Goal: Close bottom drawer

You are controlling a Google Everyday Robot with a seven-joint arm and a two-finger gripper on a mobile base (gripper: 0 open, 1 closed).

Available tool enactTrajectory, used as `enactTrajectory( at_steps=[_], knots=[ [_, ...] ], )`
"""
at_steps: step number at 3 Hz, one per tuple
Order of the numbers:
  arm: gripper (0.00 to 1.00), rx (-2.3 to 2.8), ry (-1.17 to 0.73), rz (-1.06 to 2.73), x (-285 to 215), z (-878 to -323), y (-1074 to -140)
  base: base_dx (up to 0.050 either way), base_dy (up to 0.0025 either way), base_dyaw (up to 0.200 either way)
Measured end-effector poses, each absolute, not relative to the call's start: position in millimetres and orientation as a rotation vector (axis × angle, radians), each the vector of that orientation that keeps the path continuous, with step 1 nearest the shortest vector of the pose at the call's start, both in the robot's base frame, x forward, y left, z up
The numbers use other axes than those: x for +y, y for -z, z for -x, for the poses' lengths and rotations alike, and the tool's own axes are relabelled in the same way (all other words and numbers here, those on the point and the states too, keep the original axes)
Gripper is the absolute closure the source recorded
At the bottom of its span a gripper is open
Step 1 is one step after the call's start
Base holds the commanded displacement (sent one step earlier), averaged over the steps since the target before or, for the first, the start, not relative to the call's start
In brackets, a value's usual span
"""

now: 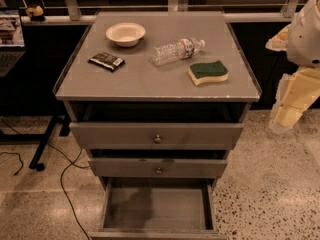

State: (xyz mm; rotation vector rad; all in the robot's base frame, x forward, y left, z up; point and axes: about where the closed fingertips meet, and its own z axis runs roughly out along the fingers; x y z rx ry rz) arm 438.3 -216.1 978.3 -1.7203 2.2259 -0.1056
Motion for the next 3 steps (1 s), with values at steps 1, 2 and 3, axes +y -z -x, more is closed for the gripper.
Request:
enactTrajectory(
  at_steps=[1, 2, 3],
  knots=[
    [0.00, 2.226, 0.106, 1.720, -216, -438, -978, -0.049, -0.00001, 0.000],
    [0.00, 2.226, 0.106, 1.720, -216, -438, -978, 0.000, 0.00000, 0.000],
    [0.00, 2.207, 0.162, 1.667, -212, -426, -991, 0.000, 0.00000, 0.000]
  ],
)
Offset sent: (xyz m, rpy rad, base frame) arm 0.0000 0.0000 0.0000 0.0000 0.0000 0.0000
